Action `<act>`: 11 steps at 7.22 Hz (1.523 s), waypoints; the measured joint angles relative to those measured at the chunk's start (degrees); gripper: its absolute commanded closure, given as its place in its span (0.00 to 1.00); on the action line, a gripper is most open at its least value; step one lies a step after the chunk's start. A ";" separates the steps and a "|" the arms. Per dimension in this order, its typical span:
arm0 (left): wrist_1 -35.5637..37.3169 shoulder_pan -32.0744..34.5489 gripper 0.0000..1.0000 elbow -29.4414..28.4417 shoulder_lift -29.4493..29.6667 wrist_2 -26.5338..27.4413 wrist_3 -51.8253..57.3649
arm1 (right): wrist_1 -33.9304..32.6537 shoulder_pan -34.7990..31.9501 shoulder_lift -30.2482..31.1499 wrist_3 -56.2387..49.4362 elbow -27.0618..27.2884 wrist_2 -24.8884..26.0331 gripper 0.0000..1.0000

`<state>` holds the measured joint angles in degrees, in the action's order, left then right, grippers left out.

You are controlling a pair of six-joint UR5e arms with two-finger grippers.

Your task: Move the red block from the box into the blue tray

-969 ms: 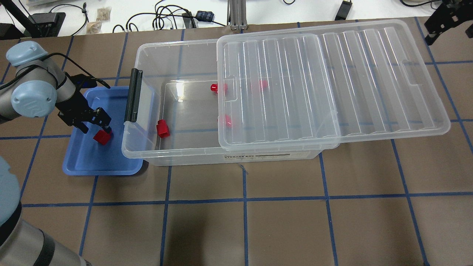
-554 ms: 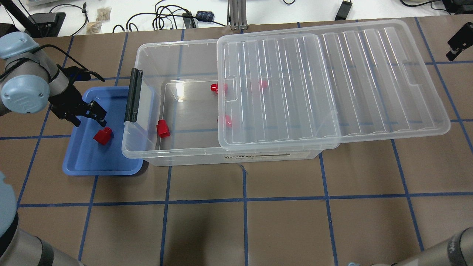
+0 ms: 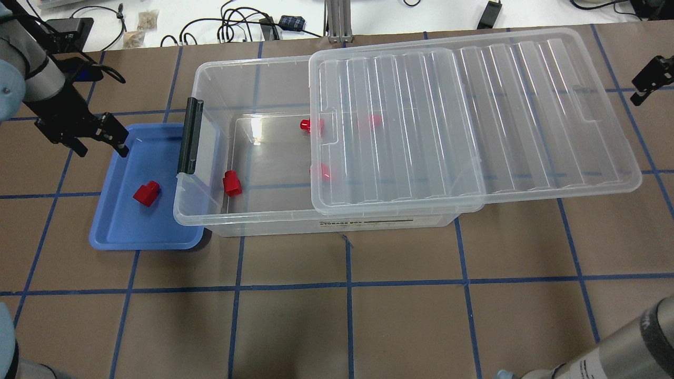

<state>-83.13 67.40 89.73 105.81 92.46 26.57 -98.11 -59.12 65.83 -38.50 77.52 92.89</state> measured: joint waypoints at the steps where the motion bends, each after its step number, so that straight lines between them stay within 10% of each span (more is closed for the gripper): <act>1: -2.78 0.92 0.00 -1.51 -1.81 -0.04 -2.07 | -0.14 -0.30 -0.17 1.06 0.82 -0.12 0.00; 11: -8.84 20.27 0.00 -1.18 -14.43 -1.17 -21.04 | -2.00 -14.30 1.70 13.06 3.05 -0.47 0.00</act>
<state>-91.96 87.68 88.54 91.38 91.29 5.53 -100.11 -73.42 67.54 -25.44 80.57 92.43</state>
